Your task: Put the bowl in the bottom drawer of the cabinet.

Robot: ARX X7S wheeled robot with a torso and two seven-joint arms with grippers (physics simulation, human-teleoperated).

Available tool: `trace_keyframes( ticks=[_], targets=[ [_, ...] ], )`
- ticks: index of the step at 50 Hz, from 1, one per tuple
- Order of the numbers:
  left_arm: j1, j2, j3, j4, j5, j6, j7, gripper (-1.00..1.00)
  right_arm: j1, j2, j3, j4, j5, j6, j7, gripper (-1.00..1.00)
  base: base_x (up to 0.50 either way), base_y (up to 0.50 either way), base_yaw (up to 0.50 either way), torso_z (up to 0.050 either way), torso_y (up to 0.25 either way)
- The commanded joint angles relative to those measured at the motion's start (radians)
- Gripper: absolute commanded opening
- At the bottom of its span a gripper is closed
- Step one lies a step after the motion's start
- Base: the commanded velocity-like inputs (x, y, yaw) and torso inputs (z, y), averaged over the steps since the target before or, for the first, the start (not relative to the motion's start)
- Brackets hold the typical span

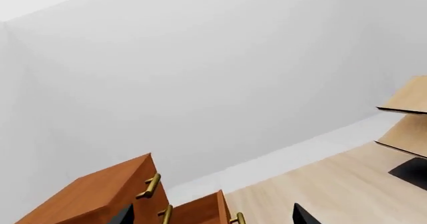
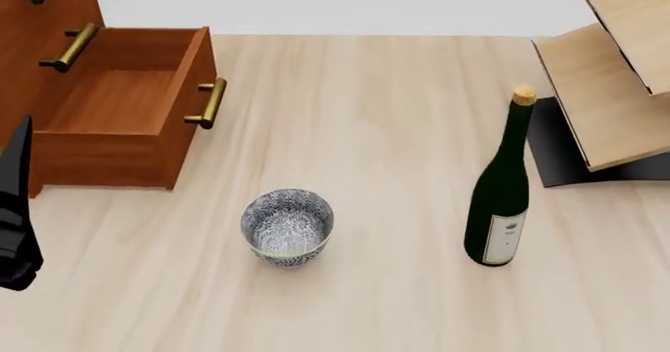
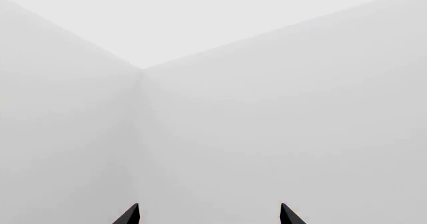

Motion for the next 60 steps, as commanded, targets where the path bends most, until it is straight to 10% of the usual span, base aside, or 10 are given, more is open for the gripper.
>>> trace_keyframes(
  ticks=[1, 60],
  targets=[
    [-0.004, -0.014, 0.032, -0.001, -0.001, 0.02, -0.01, 1.0, 0.0, 0.015, -0.012, 0.0, -0.008, 0.002, 0.011, 1.0, 0.5, 0.0, 0.0, 0.0, 0.0],
    [-0.02, -0.067, 0.066, -0.012, -0.07, 0.099, -0.079, 1.0, 0.0, 0.01, 0.043, 0.0, 0.028, 0.03, -0.04, 1.0, 0.5, 0.0, 0.0, 0.0, 0.001]
  ],
)
